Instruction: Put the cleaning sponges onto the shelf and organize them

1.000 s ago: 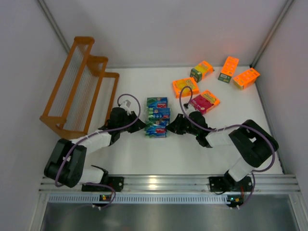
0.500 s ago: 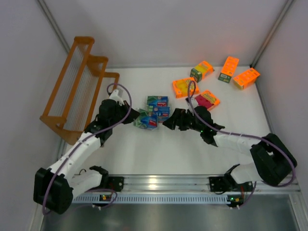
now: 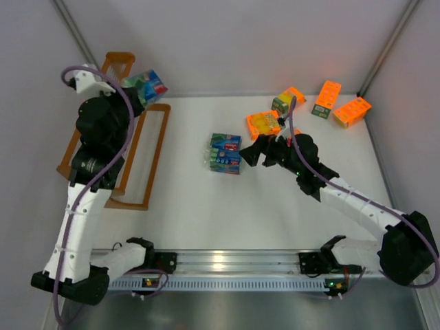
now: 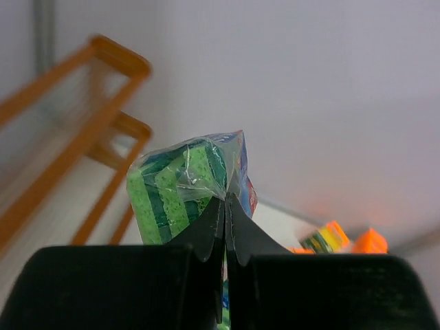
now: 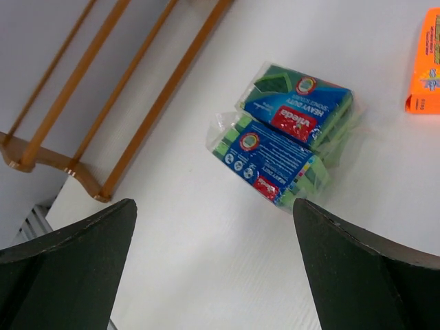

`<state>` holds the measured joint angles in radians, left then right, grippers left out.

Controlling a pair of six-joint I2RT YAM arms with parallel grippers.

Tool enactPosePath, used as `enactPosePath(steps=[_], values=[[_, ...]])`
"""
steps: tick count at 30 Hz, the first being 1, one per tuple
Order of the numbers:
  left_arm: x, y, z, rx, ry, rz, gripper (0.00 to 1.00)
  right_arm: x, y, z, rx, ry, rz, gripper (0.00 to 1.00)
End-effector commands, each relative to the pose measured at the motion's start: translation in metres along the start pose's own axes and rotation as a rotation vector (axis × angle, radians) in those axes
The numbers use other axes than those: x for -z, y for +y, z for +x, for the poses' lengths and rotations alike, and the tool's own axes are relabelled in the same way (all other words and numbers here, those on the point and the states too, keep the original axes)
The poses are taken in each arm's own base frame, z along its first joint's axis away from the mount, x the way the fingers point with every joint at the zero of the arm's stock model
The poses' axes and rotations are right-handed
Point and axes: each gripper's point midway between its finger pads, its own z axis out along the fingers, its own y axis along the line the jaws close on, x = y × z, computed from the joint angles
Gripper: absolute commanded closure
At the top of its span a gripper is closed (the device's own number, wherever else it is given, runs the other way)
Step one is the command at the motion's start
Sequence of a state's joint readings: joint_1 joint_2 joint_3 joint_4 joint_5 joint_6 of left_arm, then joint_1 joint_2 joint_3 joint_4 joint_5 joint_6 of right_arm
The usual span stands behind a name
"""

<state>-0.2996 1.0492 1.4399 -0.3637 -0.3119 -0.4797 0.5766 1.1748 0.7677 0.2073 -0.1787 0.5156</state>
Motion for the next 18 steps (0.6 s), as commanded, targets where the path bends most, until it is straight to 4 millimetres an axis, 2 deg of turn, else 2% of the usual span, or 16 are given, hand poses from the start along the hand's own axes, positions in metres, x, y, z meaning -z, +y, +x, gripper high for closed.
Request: enactPosePath(steps=[1,2,3,6,7,8,9,10,11,12,15,18], values=[[-0.006,0.060,-0.053,0.004,-0.172,-0.288,1.00,-0.008,-0.009,-0.003,0.026,0.029,0.026,0.00],[-0.012,0.069,-0.056,0.027,-0.182,-0.315,1.00,-0.013,-0.011,-0.001,0.023,0.040,0.029,0.01],[-0.012,0.074,-0.070,0.042,-0.213,-0.329,1.00,-0.015,-0.011,-0.004,0.025,0.036,0.026,0.01],[-0.021,0.111,-0.096,0.063,-0.274,-0.424,1.00,-0.023,-0.012,-0.006,0.025,0.046,0.023,0.01],[-0.025,0.112,-0.100,0.088,-0.276,-0.411,1.00,-0.025,-0.013,-0.008,0.022,0.044,0.023,0.01],[-0.034,0.119,-0.099,0.105,-0.269,-0.422,1.00,-0.029,-0.016,-0.004,0.015,0.061,0.025,0.01],[-0.034,0.135,-0.108,0.129,-0.294,-0.451,1.00,-0.032,-0.013,-0.009,0.009,0.058,0.017,0.01],[-0.037,0.136,-0.112,0.195,-0.302,-0.430,1.00,-0.034,-0.016,-0.008,0.001,0.072,0.025,0.01],[-0.042,0.145,-0.111,0.228,-0.301,-0.438,1.00,-0.039,-0.019,-0.003,-0.008,0.095,0.027,0.01],[-0.040,0.162,-0.118,0.255,-0.322,-0.467,1.00,-0.042,-0.014,-0.009,-0.006,0.095,0.008,0.00],[-0.050,0.178,-0.117,0.309,-0.298,-0.456,1.00,-0.048,-0.016,-0.016,-0.007,0.090,0.008,0.01],[-0.057,0.186,-0.110,0.328,-0.279,-0.462,1.00,-0.053,-0.021,-0.021,-0.005,0.084,0.014,0.00]])
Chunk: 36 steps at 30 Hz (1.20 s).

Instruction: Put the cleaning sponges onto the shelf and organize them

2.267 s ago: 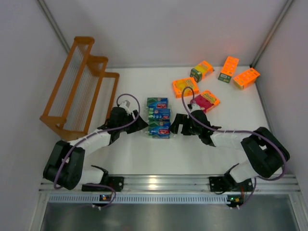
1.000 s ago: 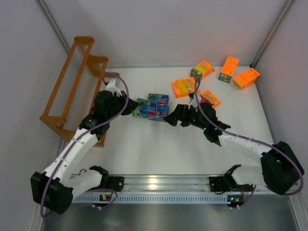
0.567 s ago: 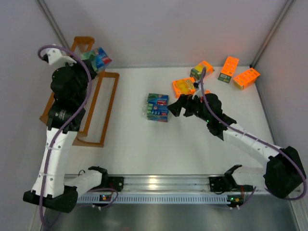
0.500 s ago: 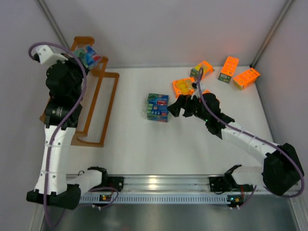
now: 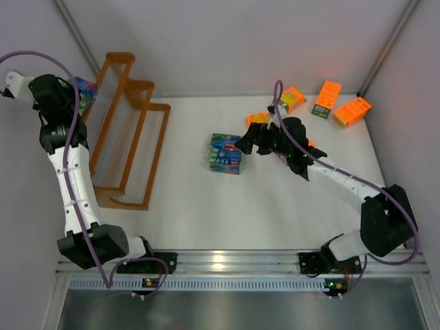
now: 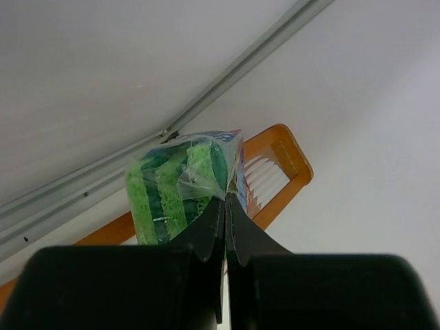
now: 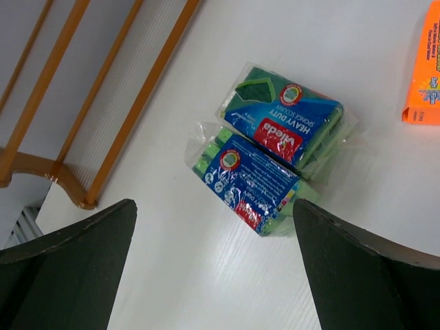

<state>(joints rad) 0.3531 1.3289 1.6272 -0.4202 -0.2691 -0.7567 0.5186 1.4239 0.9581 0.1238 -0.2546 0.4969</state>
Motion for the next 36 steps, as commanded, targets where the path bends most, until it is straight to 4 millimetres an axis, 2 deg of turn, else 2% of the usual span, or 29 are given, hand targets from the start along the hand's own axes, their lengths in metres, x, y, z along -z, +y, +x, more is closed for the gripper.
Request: enactPosePath(steps=[1,6,9,14,15,19,21,22,28,29,36], values=[[0.006,-0.030,-0.015,0.101,0.002,0.111,1.00,-0.004,0.006,-0.028,0.021,-0.045,-0.030,0.01],[-0.005,-0.047,0.002,0.144,0.075,0.204,1.00,-0.013,-0.003,-0.025,-0.011,-0.014,-0.035,0.01],[-0.016,-0.048,0.014,0.165,0.109,0.213,1.00,-0.017,-0.011,-0.025,-0.024,-0.010,-0.025,0.01],[-0.039,-0.036,0.044,0.224,0.151,0.189,1.00,-0.025,-0.017,-0.029,-0.047,-0.008,-0.031,0.01],[-0.046,-0.027,0.056,0.239,0.153,0.183,1.00,-0.026,-0.018,-0.030,-0.048,-0.010,-0.028,0.01],[-0.052,-0.019,0.057,0.307,0.078,0.178,1.00,-0.029,-0.025,-0.032,-0.048,0.002,-0.012,0.01],[-0.053,-0.021,0.062,0.306,0.083,0.177,1.00,-0.029,-0.029,-0.035,-0.050,-0.002,-0.003,0.01],[-0.058,-0.029,0.057,0.310,0.068,0.203,1.00,-0.029,-0.031,-0.037,-0.050,-0.007,-0.001,0.01],[-0.080,-0.040,0.080,0.331,0.118,0.201,1.00,-0.039,-0.045,-0.040,-0.078,0.001,0.016,0.01],[-0.081,-0.046,0.081,0.335,0.120,0.210,1.00,-0.040,-0.045,-0.041,-0.079,0.001,0.014,0.01],[-0.104,-0.052,0.100,0.392,0.132,0.190,1.00,-0.052,-0.058,-0.044,-0.111,0.021,0.009,0.01]])
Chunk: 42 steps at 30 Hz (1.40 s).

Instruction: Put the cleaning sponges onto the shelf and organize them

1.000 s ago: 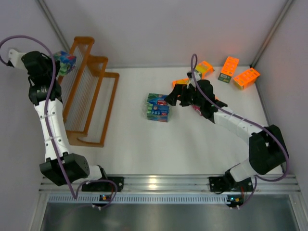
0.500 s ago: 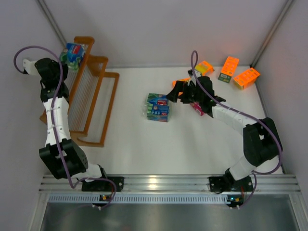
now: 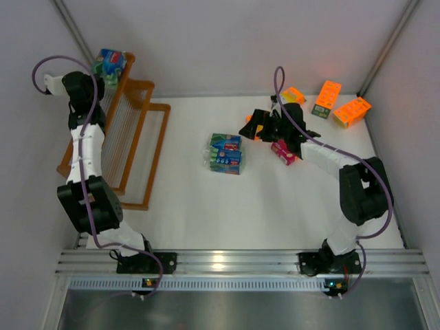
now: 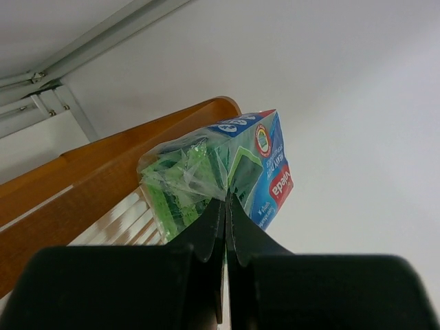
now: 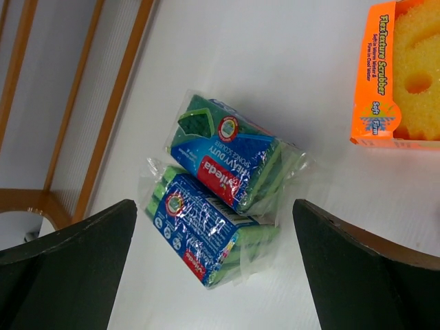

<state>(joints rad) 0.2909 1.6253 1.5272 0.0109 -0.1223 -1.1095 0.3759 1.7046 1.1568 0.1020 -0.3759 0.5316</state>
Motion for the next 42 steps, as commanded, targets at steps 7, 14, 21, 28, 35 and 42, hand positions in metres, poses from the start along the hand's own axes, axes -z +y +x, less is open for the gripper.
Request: enactPosePath(steps=[7,14,21,28,35,42], values=[[-0.011,-0.028,0.008,0.004,0.018,0.085,1.00,-0.006,-0.003,-0.030,-0.016,-0.032,-0.040,0.01],[0.028,-0.055,-0.024,-0.084,-0.072,0.135,0.41,0.001,0.006,-0.030,0.000,-0.038,-0.096,0.01],[0.106,-0.101,-0.064,-0.277,-0.116,0.194,0.02,0.020,0.012,-0.033,0.043,-0.068,-0.083,0.01],[0.185,-0.127,0.055,-0.526,0.297,0.396,0.04,0.059,-0.009,-0.035,-0.006,-0.125,0.024,0.01],[0.272,-0.064,0.276,-0.597,0.890,0.438,0.09,0.100,-0.034,-0.014,0.001,-0.127,0.168,0.01],[0.268,0.053,0.335,-0.703,1.035,0.203,0.11,0.111,-0.030,0.022,-0.002,-0.114,0.092,0.01]])
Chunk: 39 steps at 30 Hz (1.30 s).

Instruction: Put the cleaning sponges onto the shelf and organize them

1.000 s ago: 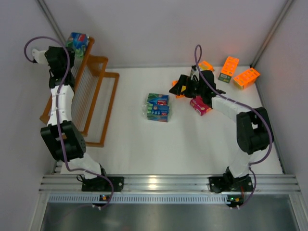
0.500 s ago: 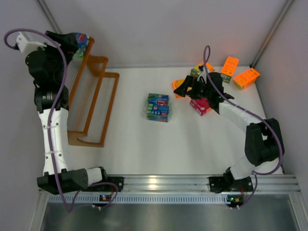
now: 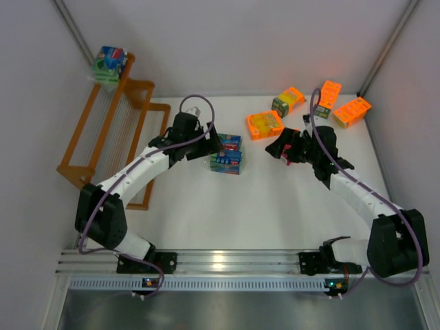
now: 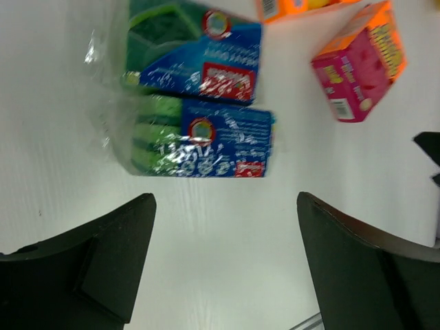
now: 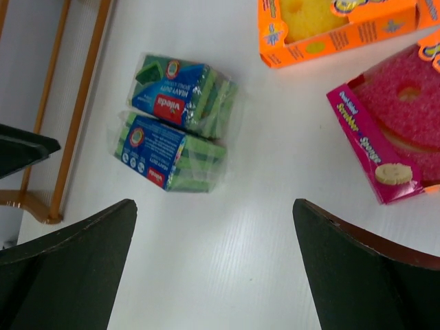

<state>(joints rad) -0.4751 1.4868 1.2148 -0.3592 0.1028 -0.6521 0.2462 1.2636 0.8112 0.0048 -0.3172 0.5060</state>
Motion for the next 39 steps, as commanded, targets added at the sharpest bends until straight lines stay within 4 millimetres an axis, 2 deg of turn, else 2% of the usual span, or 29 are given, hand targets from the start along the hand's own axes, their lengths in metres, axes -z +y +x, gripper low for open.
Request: enactPosePath(steps=[1,3,4,6,9,12,15,17,18,20,21,26,34,39], values=[[-0.005,0.012,-0.003,0.002,-0.028,-0.019,0.11,0.002,0.005,0.016,0.018,0.011,-0.077,0.01],[-0.020,0.017,0.008,0.046,0.024,0.021,0.11,0.000,0.010,0.020,0.027,0.004,-0.108,0.01],[-0.023,0.027,0.004,0.064,0.014,0.011,0.12,-0.001,0.009,0.025,0.028,0.011,-0.115,0.00],[-0.031,0.033,0.006,0.056,0.006,0.027,0.13,-0.002,0.009,0.024,0.053,-0.004,-0.129,0.00],[-0.031,0.042,0.002,0.039,-0.032,0.047,0.14,-0.007,0.009,0.028,0.095,0.003,-0.142,0.00],[-0.032,0.066,0.003,0.102,-0.049,0.054,0.15,-0.019,0.011,0.032,0.087,0.027,-0.135,0.01],[-0.031,0.095,-0.010,0.199,-0.083,0.081,0.19,-0.032,0.022,0.030,0.024,0.026,-0.136,0.01],[-0.031,0.090,-0.009,0.190,-0.077,0.128,0.20,-0.036,0.034,0.027,-0.067,-0.006,-0.180,0.01],[-0.033,0.086,-0.007,0.187,-0.069,0.147,0.20,-0.038,0.029,0.039,-0.105,0.006,-0.177,0.01],[-0.035,0.083,-0.005,0.180,-0.076,0.168,0.20,-0.041,0.033,0.037,-0.171,-0.033,-0.201,0.01],[-0.037,0.082,-0.003,0.175,-0.074,0.175,0.20,-0.044,0.028,0.044,-0.191,-0.022,-0.186,0.00],[-0.046,0.091,0.004,0.141,-0.068,0.168,0.20,-0.064,0.023,0.054,-0.165,0.018,-0.115,0.01],[-0.062,0.091,0.015,0.170,-0.037,0.214,0.22,-0.091,0.022,0.057,-0.275,0.033,-0.095,0.01],[-0.065,0.092,0.014,0.157,-0.031,0.220,0.22,-0.105,0.032,0.062,-0.219,0.071,-0.069,0.01]])
